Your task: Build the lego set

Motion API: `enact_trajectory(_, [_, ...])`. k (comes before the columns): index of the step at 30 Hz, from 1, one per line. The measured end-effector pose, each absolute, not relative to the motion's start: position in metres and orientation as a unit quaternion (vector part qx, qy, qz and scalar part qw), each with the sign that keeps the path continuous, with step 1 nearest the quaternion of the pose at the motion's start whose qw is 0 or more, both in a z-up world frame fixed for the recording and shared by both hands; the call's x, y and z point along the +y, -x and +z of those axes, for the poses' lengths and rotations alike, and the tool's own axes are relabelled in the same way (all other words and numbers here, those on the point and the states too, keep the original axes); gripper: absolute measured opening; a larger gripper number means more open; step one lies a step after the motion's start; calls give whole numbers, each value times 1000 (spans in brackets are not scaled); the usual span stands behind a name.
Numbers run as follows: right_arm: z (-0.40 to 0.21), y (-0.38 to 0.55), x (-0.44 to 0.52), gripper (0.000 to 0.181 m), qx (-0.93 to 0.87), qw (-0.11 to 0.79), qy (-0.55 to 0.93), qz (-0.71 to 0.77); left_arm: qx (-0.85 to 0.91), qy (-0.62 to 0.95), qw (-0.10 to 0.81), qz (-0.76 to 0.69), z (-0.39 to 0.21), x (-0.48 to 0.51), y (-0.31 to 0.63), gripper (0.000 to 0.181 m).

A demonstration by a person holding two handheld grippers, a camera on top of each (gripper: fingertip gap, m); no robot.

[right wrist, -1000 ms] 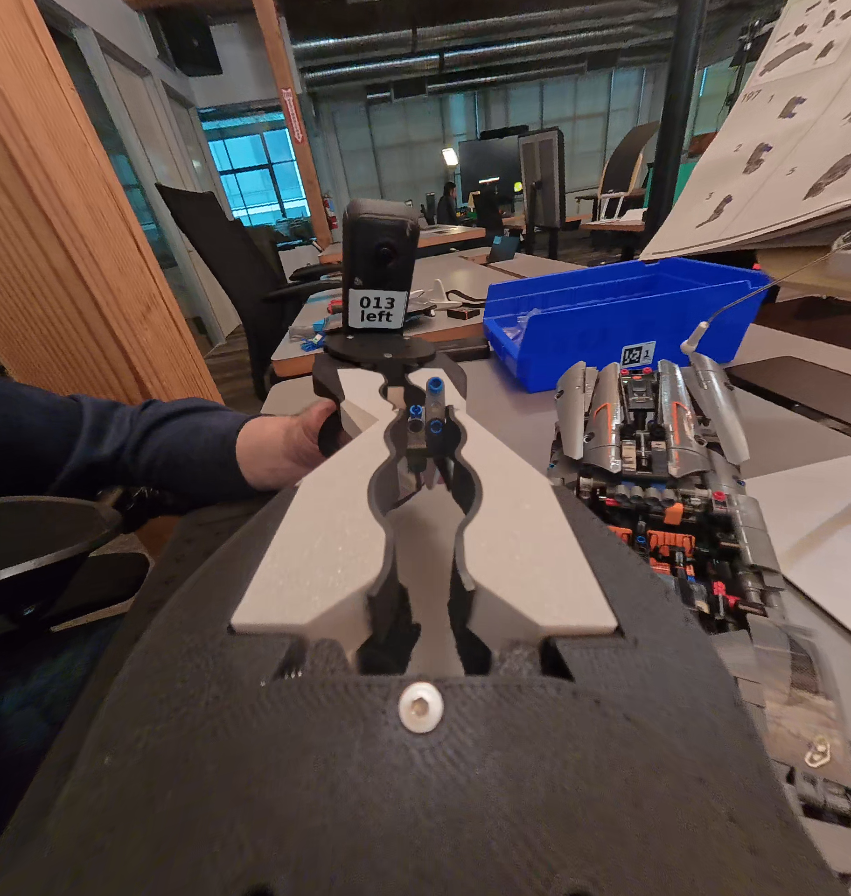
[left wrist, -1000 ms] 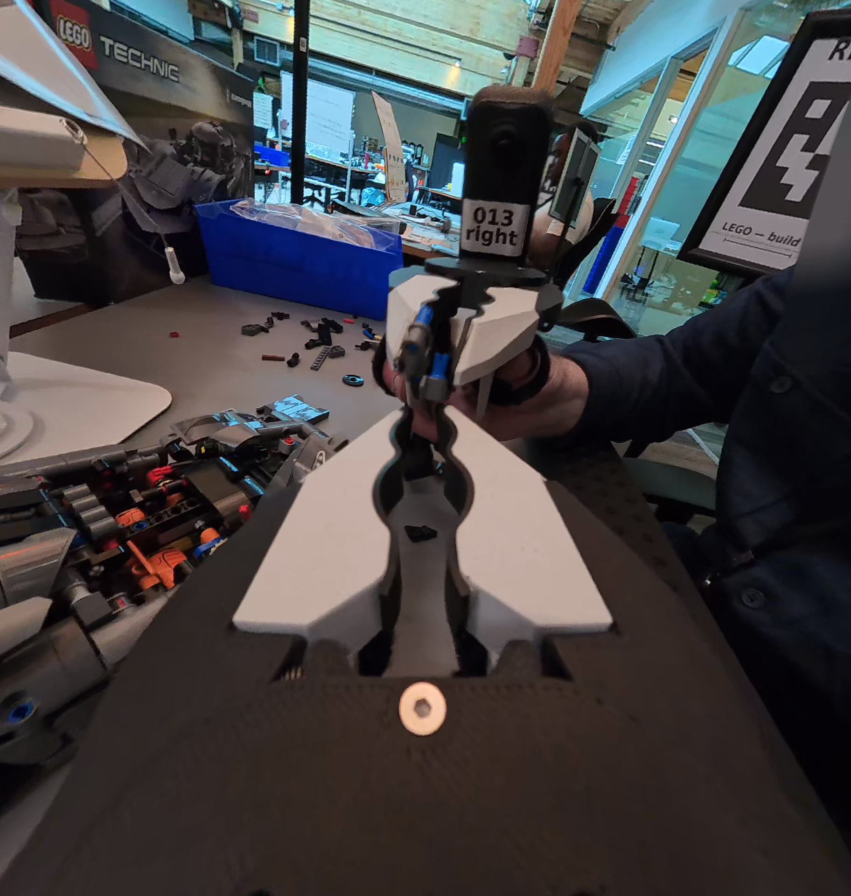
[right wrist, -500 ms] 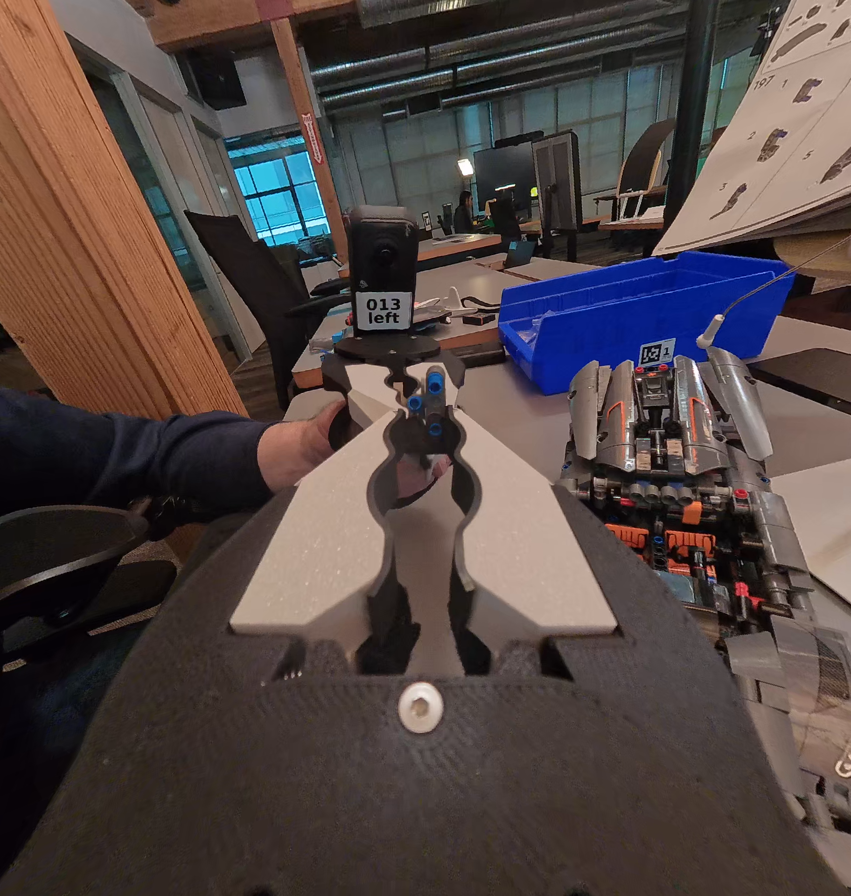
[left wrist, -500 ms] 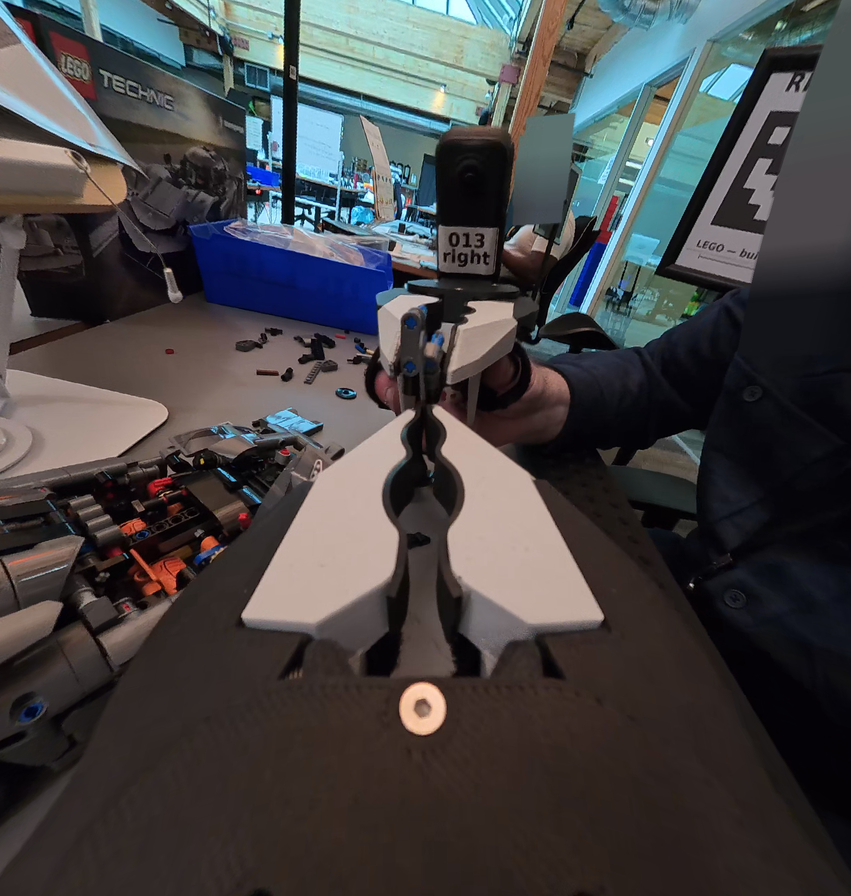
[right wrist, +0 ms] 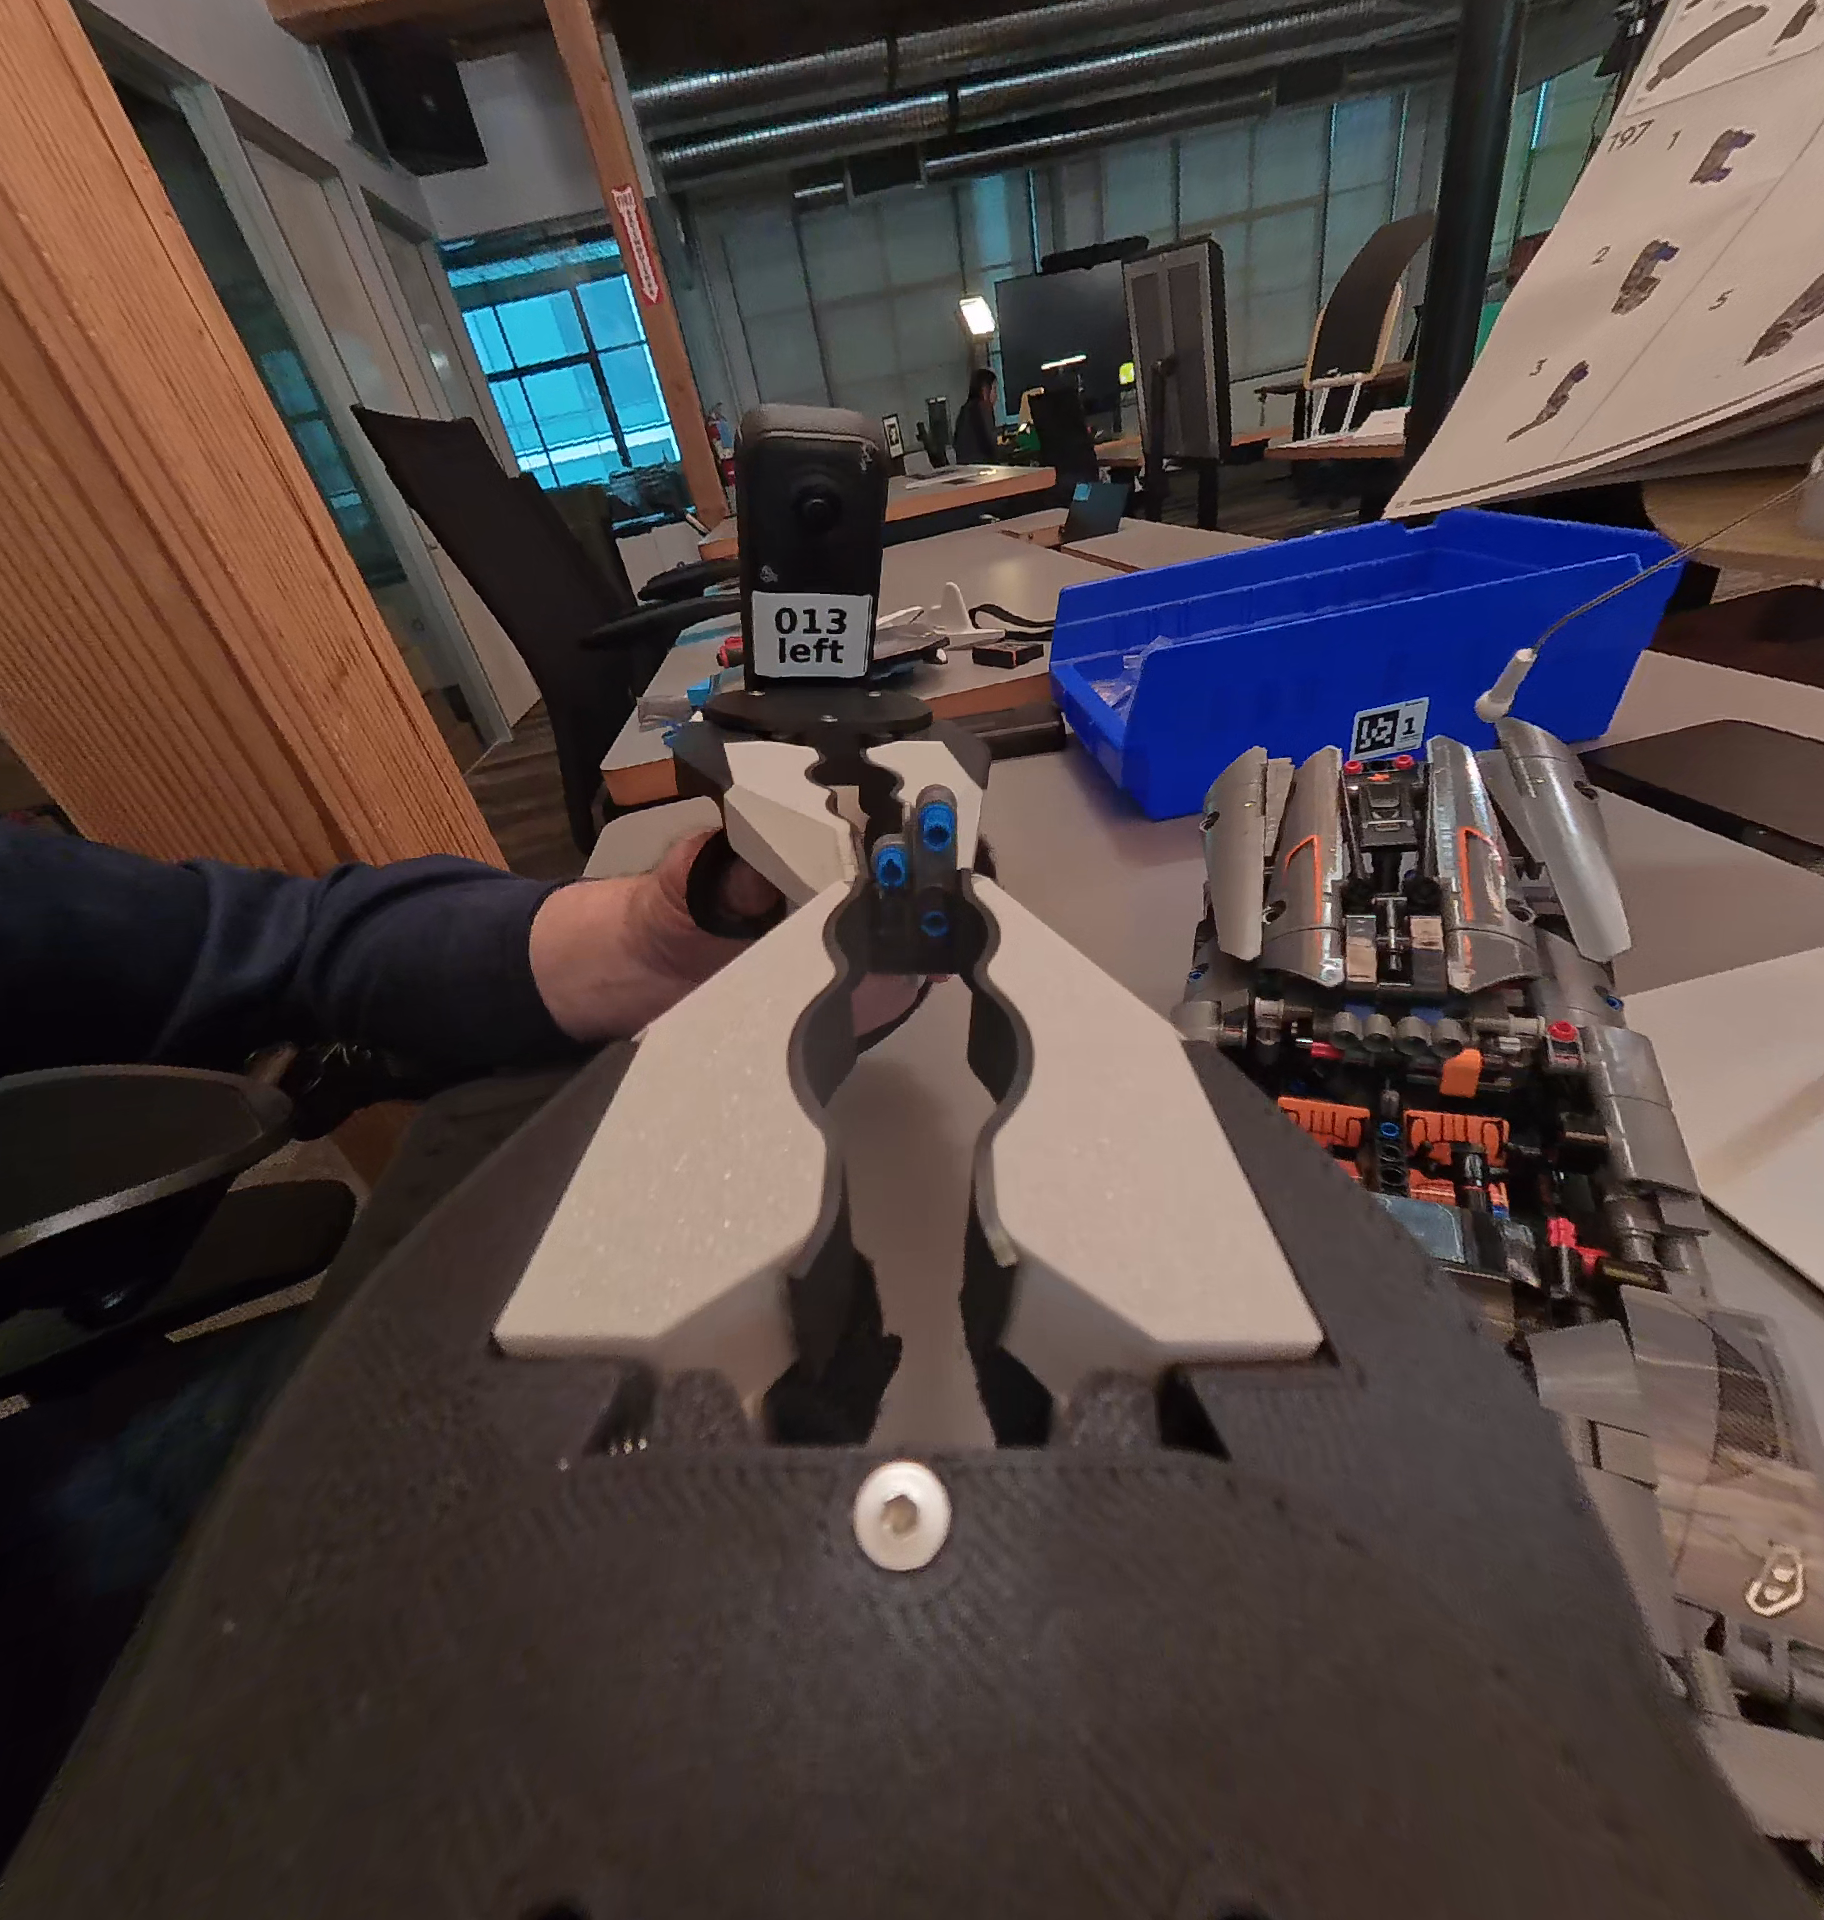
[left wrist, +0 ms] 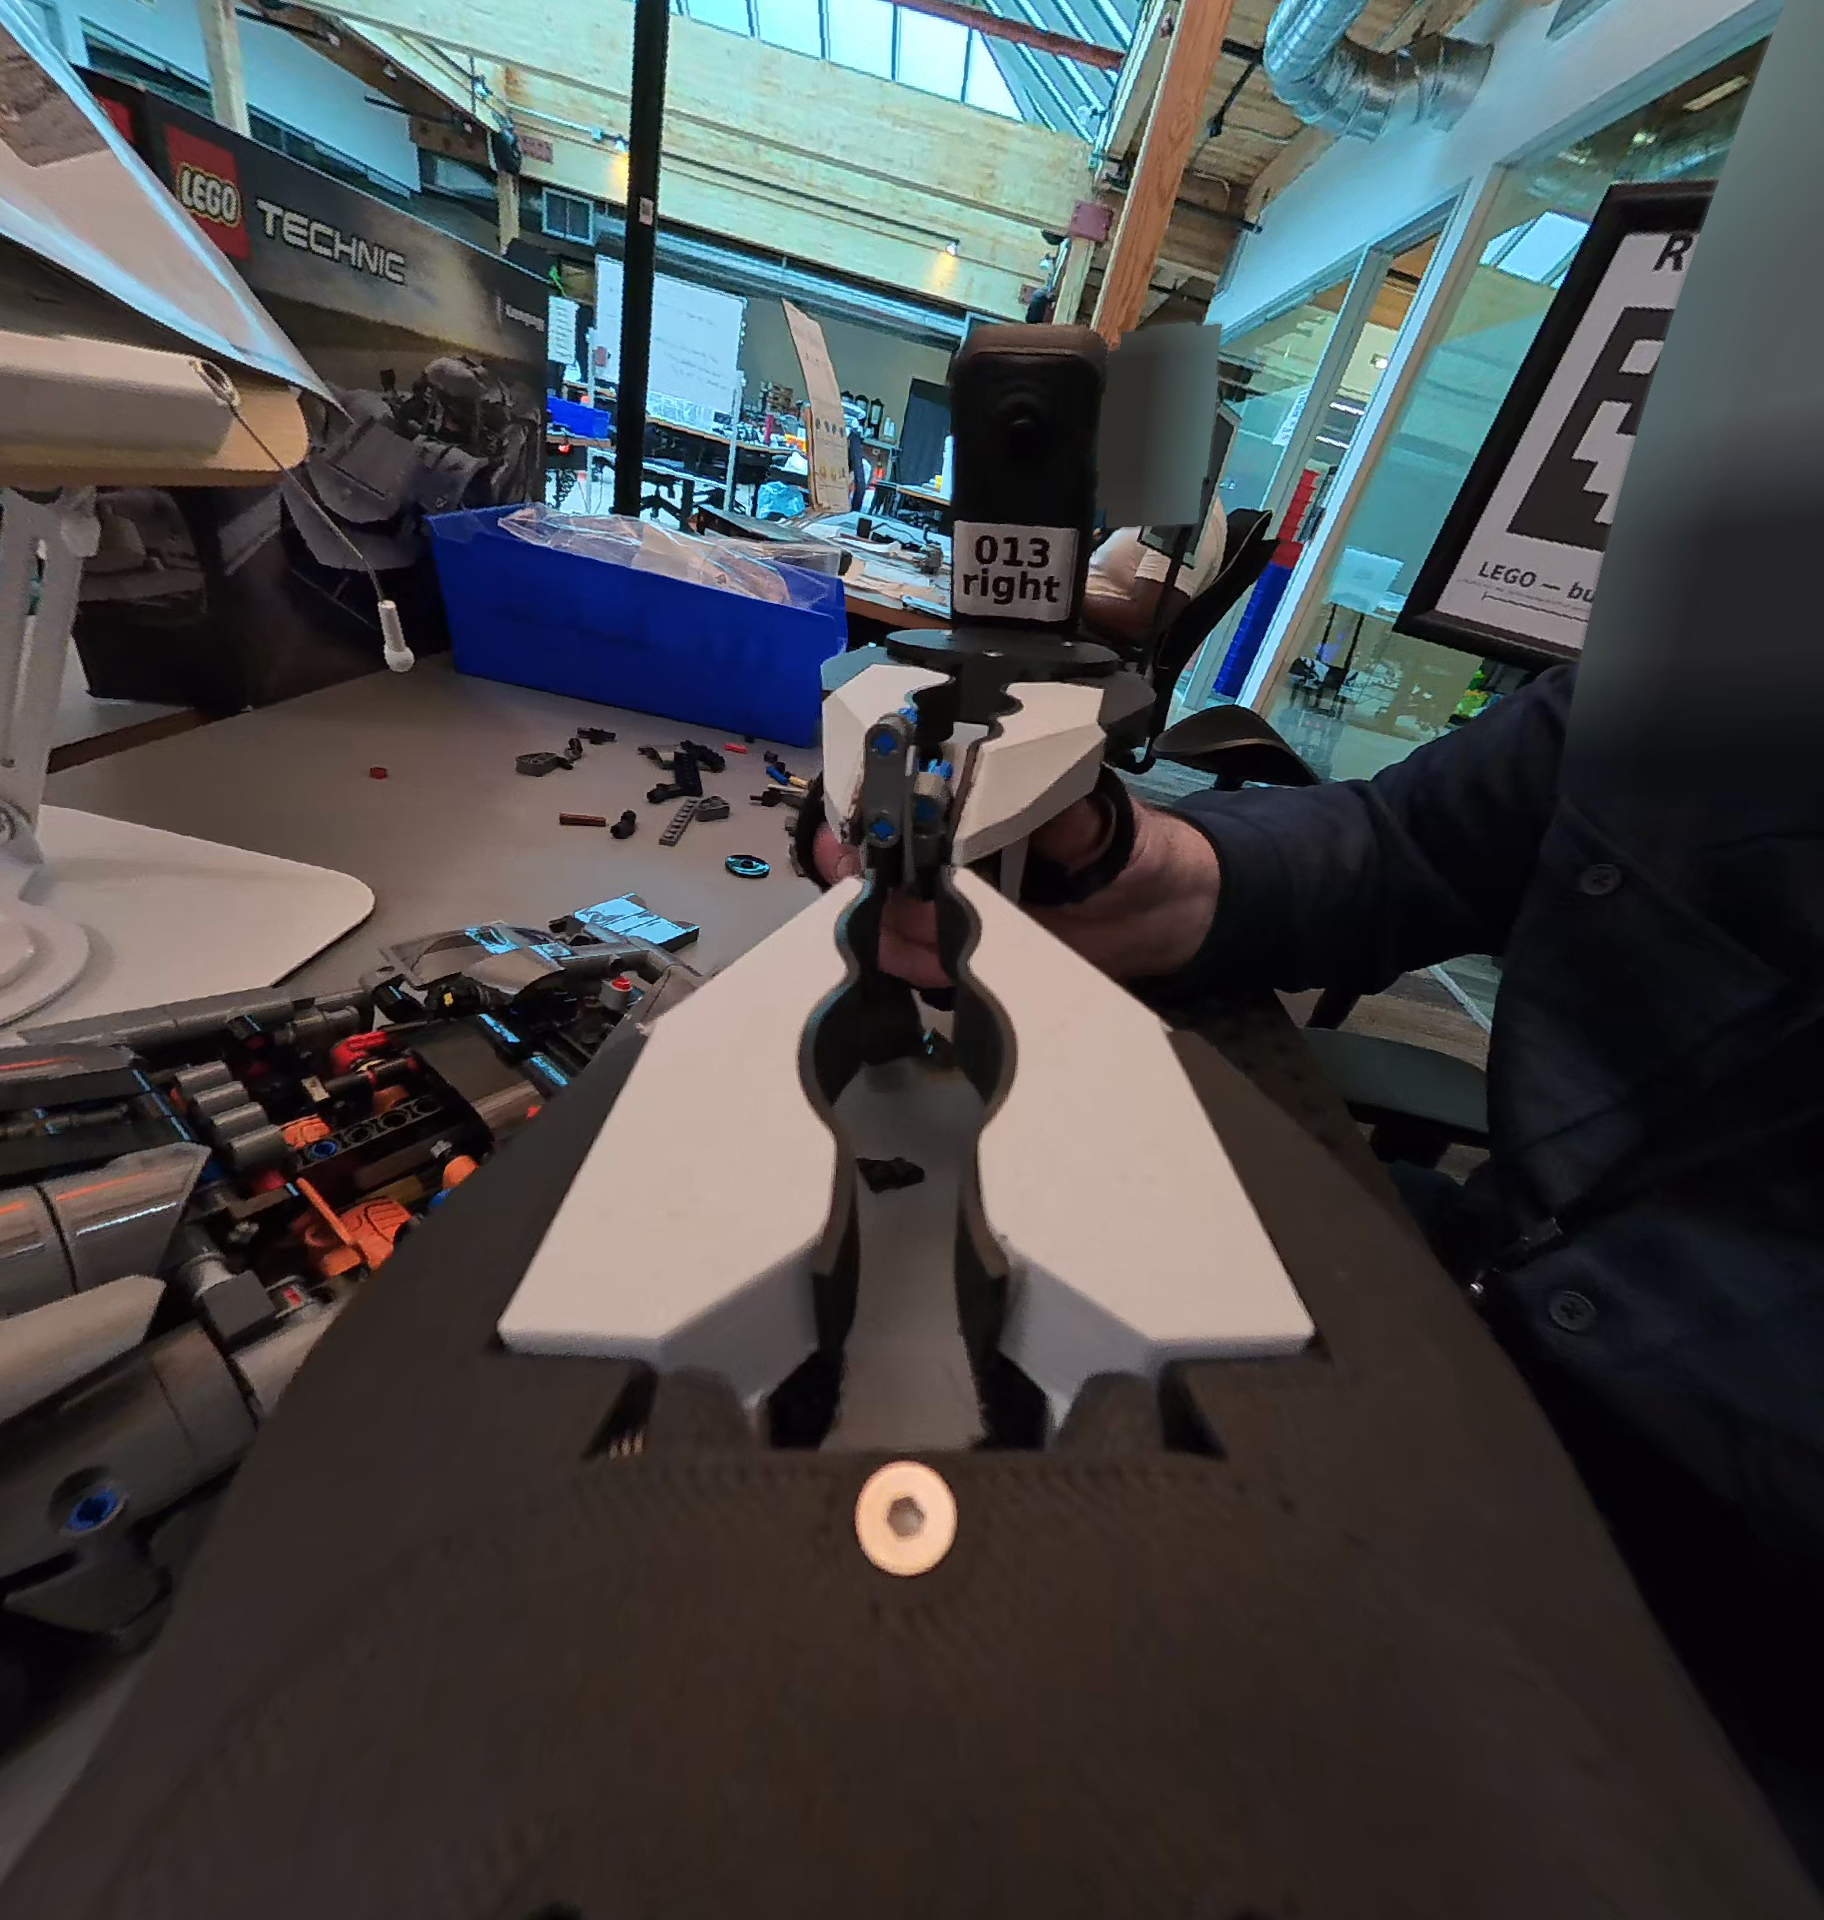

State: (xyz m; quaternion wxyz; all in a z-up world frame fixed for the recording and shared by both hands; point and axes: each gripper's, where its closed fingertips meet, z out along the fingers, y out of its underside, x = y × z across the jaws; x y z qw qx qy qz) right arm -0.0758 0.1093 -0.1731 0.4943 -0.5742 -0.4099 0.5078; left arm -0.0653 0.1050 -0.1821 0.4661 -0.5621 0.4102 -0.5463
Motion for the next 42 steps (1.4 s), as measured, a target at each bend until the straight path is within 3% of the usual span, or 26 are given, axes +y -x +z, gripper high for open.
enact_trajectory(12, [-177, 77, 108, 14, -430, 502, 578, 479, 427, 564, 479, -520, -185, 104, 67, 0])
enact_trajectory(20, [-163, 69, 101, 30, -419, 470, 541, 558, 426, 531, 464, -567, -173, 94, 70, 0])
enact_trajectory(25, [-164, 65, 93, 25, -409, 386, 527, 637, 436, 513, 437, -596, -174, 82, 66, 0])
enact_trajectory(32, [-164, 66, 67, 37, -394, 228, 489, 744, 492, 473, 425, -595, -170, 55, 62, 0])
enact_trajectory(36, [-163, 65, 50, 31, -395, 148, 458, 782, 518, 461, 417, -588, -172, 43, 60, 0])
enact_trajectory(42, [-163, 64, 40, 14, -401, 120, 442, 794, 543, 458, 402, -579, -178, 33, 56, 0])
